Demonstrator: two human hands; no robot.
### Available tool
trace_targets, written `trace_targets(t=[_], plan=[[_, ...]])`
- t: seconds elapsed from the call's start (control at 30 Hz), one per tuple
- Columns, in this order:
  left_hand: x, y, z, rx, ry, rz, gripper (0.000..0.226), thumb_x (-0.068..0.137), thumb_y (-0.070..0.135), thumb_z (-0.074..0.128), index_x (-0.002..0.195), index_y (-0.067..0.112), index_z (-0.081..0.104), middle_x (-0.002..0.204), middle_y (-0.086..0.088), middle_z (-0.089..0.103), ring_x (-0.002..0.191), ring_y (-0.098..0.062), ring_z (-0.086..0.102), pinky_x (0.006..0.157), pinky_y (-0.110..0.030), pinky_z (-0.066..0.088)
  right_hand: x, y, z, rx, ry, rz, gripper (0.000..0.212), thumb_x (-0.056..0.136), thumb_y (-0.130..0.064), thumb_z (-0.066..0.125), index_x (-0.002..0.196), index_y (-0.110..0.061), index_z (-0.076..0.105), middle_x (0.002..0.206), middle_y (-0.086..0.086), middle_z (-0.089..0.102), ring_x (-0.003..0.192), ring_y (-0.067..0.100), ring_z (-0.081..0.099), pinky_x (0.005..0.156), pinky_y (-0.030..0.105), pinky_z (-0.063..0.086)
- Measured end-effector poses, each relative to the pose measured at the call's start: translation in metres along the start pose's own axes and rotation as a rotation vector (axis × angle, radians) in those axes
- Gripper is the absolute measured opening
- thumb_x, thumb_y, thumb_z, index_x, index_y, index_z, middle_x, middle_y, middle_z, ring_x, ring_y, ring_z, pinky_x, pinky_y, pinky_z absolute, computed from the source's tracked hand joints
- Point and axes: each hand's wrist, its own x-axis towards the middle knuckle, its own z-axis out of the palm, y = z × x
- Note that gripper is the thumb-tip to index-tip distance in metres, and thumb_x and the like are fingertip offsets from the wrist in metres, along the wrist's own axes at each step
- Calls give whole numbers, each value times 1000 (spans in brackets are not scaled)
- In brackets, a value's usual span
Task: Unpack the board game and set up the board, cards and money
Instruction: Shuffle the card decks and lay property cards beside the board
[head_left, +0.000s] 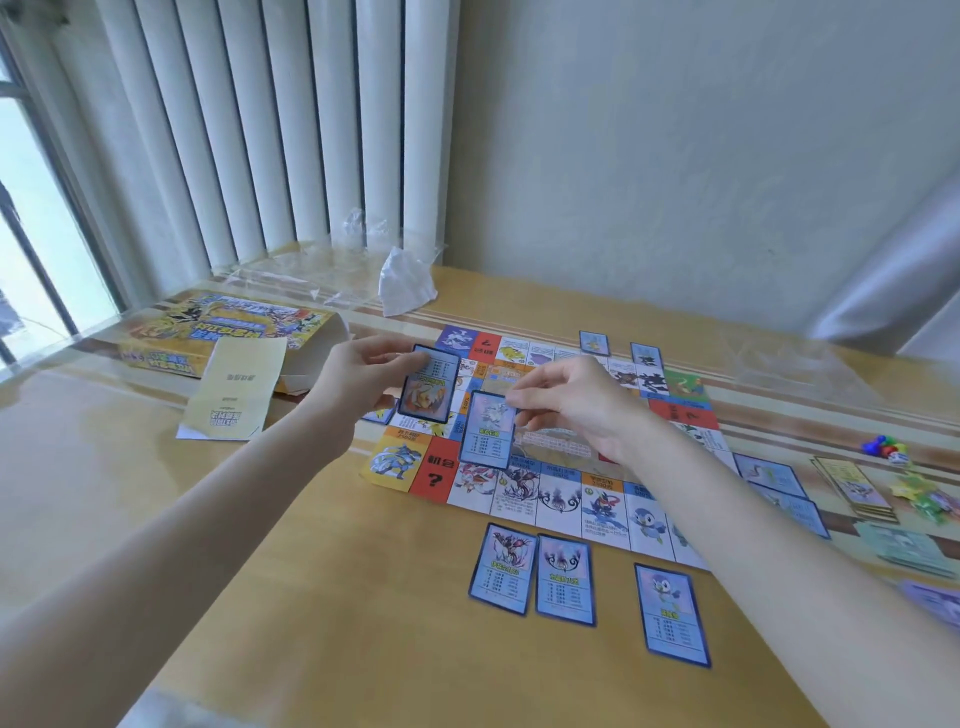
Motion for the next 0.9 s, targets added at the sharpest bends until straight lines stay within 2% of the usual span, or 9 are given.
trace_targets(t=[0.07,0.23,0.43,0.53,0.6,0.67,0.73,0.9], plan=[[-1,-1,3,-17,-34,-18,5,85,16,66,81,19,66,73,6,71,70,-10,66,62,-23,49,0,1,-1,-24,-8,-6,5,79,7,67,82,4,65,65,9,65,53,13,64,55,20,55],[-6,2,13,-120,-189,-90,11,87,17,61,95,17,69,76,7,73,65,-2,67,54,-13,49,0,1,-9,-39,-10,-18,6,81,6,66,83,0,65,67,9,65,55,12,62,53,18,52],[-3,4,23,-127,-268,-129,14,86,23,61,95,19,71,87,2,73,75,-8,65,74,-23,49,-2,2,-23,-30,7,-61,9,81,6,66,83,-2,63,66,6,64,55,11,59,52,18,47],[-3,6,31,-105,-289,-126,13,86,22,61,93,19,72,86,1,73,72,-7,66,73,-23,50,-5,4,-32,-26,19,-62,9,81,6,65,83,-2,63,68,8,64,56,12,58,52,17,48],[-3,8,35,-81,-274,-117,12,87,21,61,92,18,71,83,1,73,69,-6,66,64,-19,52,-7,3,-35,-27,76,-90,9,81,6,65,82,-3,63,69,8,63,56,12,58,51,17,48],[-1,10,39,-62,-223,-101,10,88,18,62,91,16,71,81,0,73,67,-7,67,58,-15,52,-8,2,-39,3,248,-191,12,83,6,63,79,-6,62,68,7,62,52,10,56,50,16,46],[3,12,43,-89,-156,-102,9,87,14,62,91,11,70,81,-4,72,67,-11,69,58,-16,54,-7,-4,-46,56,404,-292,14,85,5,60,81,-8,62,68,6,61,49,6,56,50,17,46],[10,19,65,-168,-112,-123,7,87,12,63,81,10,65,75,-6,71,62,-11,68,59,-16,56,-12,-12,-70,14,430,-325,14,87,3,57,91,-8,64,76,10,63,55,9,58,52,18,47]])
